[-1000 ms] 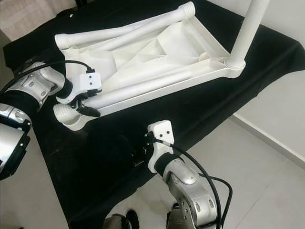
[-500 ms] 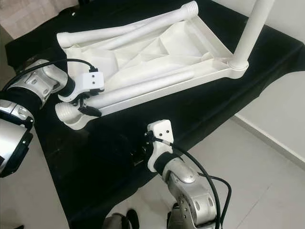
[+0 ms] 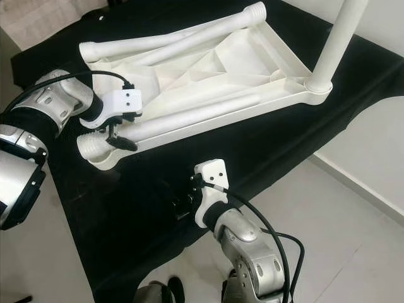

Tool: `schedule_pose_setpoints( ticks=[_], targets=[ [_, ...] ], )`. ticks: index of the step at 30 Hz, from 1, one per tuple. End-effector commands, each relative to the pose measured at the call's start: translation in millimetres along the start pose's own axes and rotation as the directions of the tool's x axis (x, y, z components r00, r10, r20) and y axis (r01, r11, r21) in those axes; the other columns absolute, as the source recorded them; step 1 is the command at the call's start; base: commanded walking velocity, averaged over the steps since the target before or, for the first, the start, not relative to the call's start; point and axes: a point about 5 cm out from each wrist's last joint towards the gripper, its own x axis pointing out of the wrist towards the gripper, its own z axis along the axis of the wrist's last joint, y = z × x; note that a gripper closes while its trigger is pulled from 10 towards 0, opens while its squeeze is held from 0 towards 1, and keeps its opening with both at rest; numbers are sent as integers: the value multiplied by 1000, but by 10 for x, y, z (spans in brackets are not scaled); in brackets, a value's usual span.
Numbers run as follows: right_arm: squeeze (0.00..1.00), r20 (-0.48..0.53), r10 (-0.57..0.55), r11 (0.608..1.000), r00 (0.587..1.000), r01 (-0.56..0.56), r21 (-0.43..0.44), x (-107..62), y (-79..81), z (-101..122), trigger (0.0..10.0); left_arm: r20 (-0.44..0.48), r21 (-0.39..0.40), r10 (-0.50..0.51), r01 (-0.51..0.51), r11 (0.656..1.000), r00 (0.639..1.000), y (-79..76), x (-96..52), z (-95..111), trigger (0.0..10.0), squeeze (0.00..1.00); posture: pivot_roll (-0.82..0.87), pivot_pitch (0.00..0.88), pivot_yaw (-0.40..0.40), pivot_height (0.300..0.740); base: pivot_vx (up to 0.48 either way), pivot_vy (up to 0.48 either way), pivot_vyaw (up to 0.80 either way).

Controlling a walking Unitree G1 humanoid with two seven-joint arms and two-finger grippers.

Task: Building children table

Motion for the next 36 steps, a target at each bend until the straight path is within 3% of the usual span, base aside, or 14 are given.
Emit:
schedule_pose_setpoints(
  ticks=[1,4,5,7,8,14,26,29,31,36],
  targets=[
    [0,-5,24,999,1000,-23,22,30,65,-44,10000,-36,-1,-15,15,1000,999,-1,-16,-34,10000,0,-163,239,160,740,0,0,0],
    [0,-5,24,999,1000,-24,22,32,64,-45,10000,-50,6,-39,39,999,998,-17,-7,-38,9843,0,-162,239,161,740,0,0,0],
    [0,-5,24,999,1000,-24,23,33,64,-45,10000,-58,10,-51,52,999,997,-30,5,-45,7020,0,-162,238,162,740,0,0,0],
    [0,-5,24,999,1000,-24,24,34,64,-45,10000,-62,11,-58,59,998,996,-39,13,-50,7020,0,-162,238,162,740,0,0,0],
    [0,-4,24,999,1000,-24,24,35,64,-45,10000,-69,10,-68,69,998,995,-54,26,-65,0,0,-162,238,162,740,0,0,0],
    [0,-3,22,999,1000,-22,26,35,63,-43,10000,-94,12,-103,105,994,990,-99,51,-118,0,0,-164,240,161,740,0,0,0],
    [0,-4,21,999,1000,-21,25,48,51,-47,10000,-87,19,-49,51,999,995,-38,-5,-105,0,0,-163,232,157,740,0,0,0],
    [0,-4,19,1000,1000,-19,23,49,48,-49,10000,-66,12,-37,38,999,997,-18,-25,-83,0,0,-163,231,156,740,0,0,0],
    [0,-2,10,1000,1000,-10,26,52,26,-40,10000,44,-49,36,-34,998,998,94,-147,22,0,0,-167,221,151,740,0,0,0],
    [0,5,-2,999,1000,1,52,56,1,-28,10000,111,-100,93,-82,992,990,165,-230,74,0,0,-167,215,149,740,0,0,0]
  ],
)
